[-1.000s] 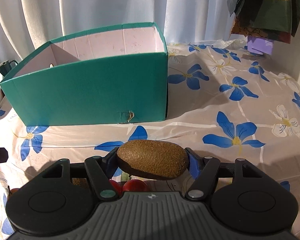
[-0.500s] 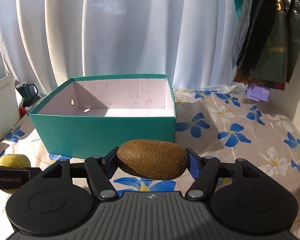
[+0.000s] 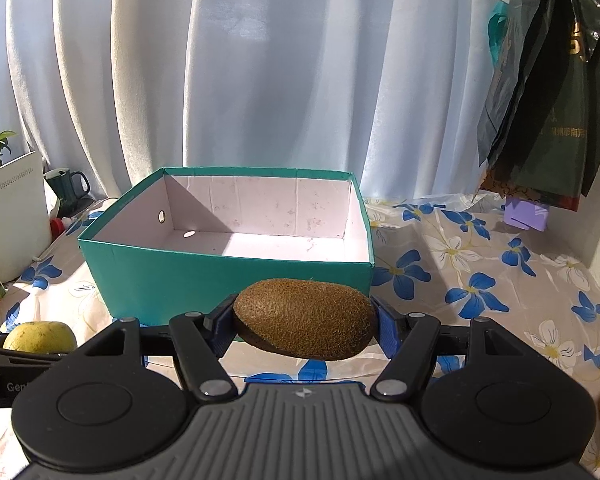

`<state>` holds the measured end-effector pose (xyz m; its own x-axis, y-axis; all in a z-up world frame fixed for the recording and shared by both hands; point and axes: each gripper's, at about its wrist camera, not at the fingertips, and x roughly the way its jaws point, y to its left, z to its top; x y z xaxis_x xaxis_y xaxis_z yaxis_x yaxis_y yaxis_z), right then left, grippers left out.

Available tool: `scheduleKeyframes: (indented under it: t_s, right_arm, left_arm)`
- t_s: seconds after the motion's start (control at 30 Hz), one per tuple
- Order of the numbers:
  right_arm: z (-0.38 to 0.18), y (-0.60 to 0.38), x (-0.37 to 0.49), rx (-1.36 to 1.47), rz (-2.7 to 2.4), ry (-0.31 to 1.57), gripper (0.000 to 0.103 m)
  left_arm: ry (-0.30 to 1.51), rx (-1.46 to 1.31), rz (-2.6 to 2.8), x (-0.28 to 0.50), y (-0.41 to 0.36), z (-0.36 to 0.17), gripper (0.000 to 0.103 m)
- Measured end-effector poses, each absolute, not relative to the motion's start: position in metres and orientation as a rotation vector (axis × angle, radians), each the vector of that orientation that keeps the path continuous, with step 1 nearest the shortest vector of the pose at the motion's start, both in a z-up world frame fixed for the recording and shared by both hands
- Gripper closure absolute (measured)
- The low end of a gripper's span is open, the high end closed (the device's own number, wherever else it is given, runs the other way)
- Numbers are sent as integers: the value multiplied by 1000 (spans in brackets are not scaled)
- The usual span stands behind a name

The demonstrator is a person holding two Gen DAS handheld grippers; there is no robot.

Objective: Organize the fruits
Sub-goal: 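Lift the yellow pear and kiwi and carry both toward the teal box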

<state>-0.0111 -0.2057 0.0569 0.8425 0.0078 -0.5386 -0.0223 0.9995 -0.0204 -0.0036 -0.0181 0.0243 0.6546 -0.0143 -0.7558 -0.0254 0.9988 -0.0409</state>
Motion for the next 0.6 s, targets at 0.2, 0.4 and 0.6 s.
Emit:
scheduleKeyframes:
  t_s: [0.2,0.4,0.6]
  right_arm:
    - [58,-210,-12,-24,4,555,35]
    - [59,-215,-11,-19,-9,545,35]
    - [62,-222,-11,0,-25,526,35]
  left_arm:
    - [833,-45,2,4,-24,32,35]
    - [810,-37,-6,16,-33,42,35]
    - [798,-25,-15,28,-39,52,35]
